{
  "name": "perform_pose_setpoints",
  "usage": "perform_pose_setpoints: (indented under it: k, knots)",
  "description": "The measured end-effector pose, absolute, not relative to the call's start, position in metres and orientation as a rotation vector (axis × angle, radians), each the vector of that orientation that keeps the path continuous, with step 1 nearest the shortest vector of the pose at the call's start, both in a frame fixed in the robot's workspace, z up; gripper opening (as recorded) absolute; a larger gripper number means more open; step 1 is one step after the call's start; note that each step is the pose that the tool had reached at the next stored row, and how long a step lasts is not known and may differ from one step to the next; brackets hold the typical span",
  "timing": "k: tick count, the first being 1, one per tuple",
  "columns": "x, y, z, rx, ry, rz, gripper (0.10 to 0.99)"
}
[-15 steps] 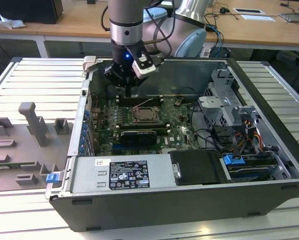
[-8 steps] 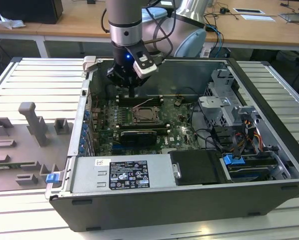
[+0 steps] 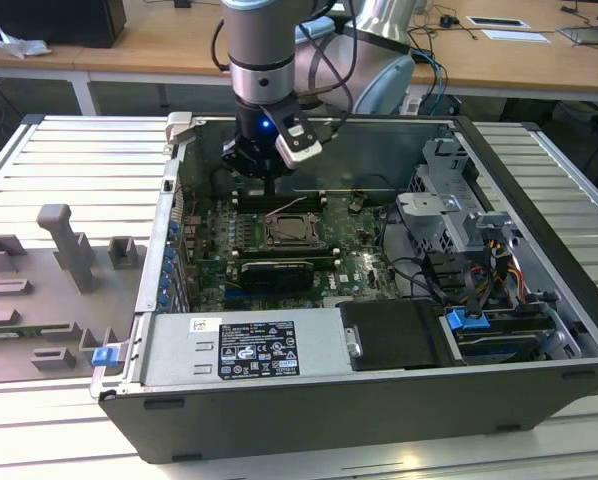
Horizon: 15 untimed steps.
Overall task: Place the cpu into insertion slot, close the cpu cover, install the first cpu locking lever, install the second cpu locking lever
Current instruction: 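Install the first cpu locking lever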
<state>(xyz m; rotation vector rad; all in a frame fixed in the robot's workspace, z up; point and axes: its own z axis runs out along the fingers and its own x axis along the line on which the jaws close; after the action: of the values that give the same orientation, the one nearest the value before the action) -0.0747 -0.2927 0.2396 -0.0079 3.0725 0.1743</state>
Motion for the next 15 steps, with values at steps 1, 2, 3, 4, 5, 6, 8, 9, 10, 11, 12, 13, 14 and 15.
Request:
perform_pose_setpoints:
  k: [1, 2, 3, 4, 5, 6, 8, 9, 10, 11, 12, 13, 14, 15]
  knots:
    - [-0.071, -0.293, 0.238, -0.007, 3.073, 0.178, 0.106]
    - [-0.066, -0.293, 0.236, -0.008, 3.074, 0.179, 0.106]
    - [-0.064, -0.293, 0.234, -0.008, 3.074, 0.179, 0.106]
    - [-0.063, -0.293, 0.232, -0.008, 3.074, 0.179, 0.106]
    - [-0.063, -0.293, 0.23, -0.018, 3.075, 0.18, 0.106]
    - [-0.063, -0.293, 0.229, -0.032, 3.075, 0.18, 0.106]
    - [-0.057, -0.293, 0.226, -0.047, 3.076, 0.18, 0.106]
    - [-0.056, -0.293, 0.225, -0.048, 3.075, 0.181, 0.106]
    - [-0.055, -0.293, 0.225, -0.047, 3.075, 0.181, 0.106]
    - [-0.053, -0.293, 0.225, -0.047, 3.075, 0.181, 0.106]
    - [-0.052, -0.293, 0.224, -0.047, 3.075, 0.181, 0.106]
    - [-0.051, -0.293, 0.224, -0.047, 3.075, 0.18, 0.106]
    - [-0.05, -0.293, 0.223, -0.047, 3.075, 0.181, 0.106]
    - [-0.047, -0.293, 0.222, -0.047, 3.075, 0.18, 0.106]
